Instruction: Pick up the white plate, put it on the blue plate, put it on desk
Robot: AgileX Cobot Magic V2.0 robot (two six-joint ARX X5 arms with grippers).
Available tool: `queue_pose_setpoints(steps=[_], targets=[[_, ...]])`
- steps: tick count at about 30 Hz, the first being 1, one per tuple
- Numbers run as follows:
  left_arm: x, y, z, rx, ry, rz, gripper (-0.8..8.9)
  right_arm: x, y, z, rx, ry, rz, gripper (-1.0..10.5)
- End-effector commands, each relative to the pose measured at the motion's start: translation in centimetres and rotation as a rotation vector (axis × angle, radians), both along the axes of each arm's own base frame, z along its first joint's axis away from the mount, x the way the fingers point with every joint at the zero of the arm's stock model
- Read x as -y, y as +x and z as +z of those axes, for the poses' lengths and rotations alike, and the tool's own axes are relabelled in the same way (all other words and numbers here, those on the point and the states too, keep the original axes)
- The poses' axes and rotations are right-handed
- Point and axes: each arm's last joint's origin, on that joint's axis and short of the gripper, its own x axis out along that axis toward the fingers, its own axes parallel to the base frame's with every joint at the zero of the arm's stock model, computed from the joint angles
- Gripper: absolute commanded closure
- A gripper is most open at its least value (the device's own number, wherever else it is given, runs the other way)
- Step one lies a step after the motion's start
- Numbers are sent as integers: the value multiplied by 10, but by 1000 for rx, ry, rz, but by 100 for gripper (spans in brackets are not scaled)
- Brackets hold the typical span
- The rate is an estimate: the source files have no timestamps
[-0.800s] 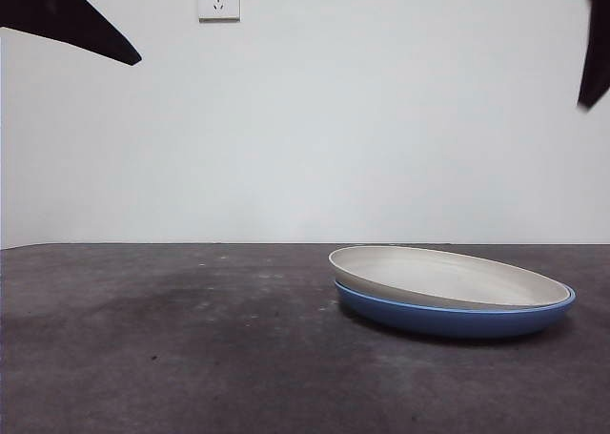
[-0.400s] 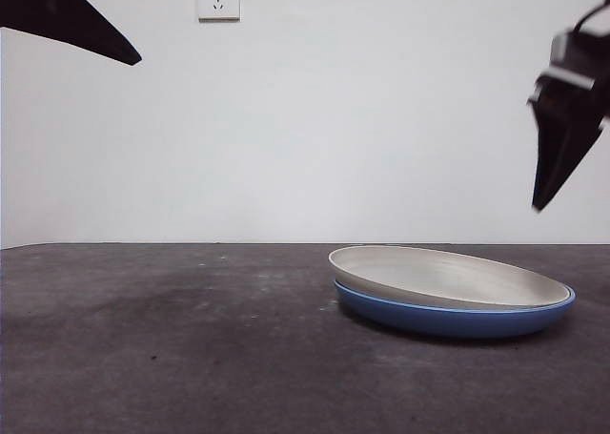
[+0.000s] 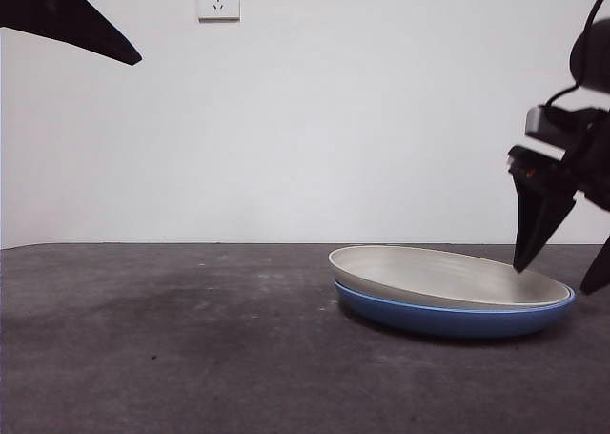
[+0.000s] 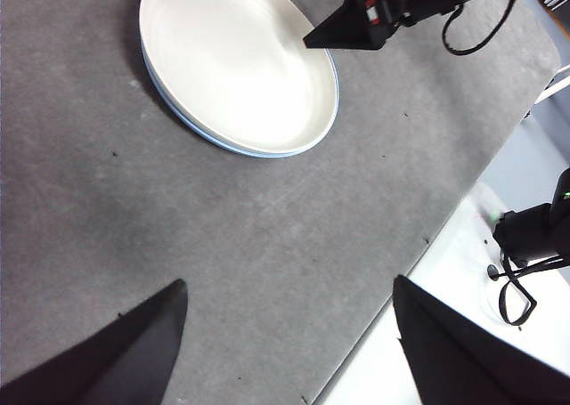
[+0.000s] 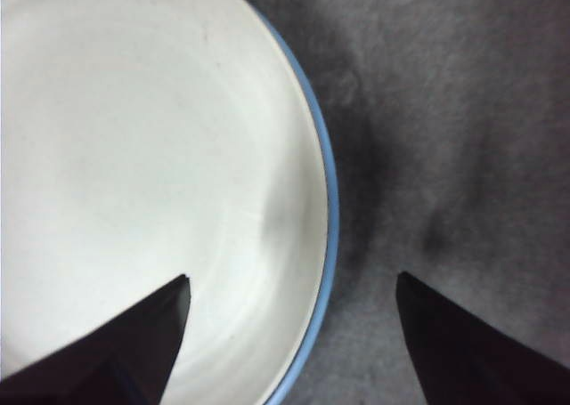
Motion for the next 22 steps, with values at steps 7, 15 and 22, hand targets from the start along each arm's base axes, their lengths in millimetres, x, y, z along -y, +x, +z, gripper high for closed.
queue_pose_setpoints(steps=[7,15,22], targets=[[2,1,3,20,-4,-15,440,-1,10,-10,5,6,-20,786],[2,1,3,18,-4,-14,440,1,10,-10,5,-17,-41,843],[2,1,3,16,-3,-14,440,1,10,-10,6,-16,-42,938]])
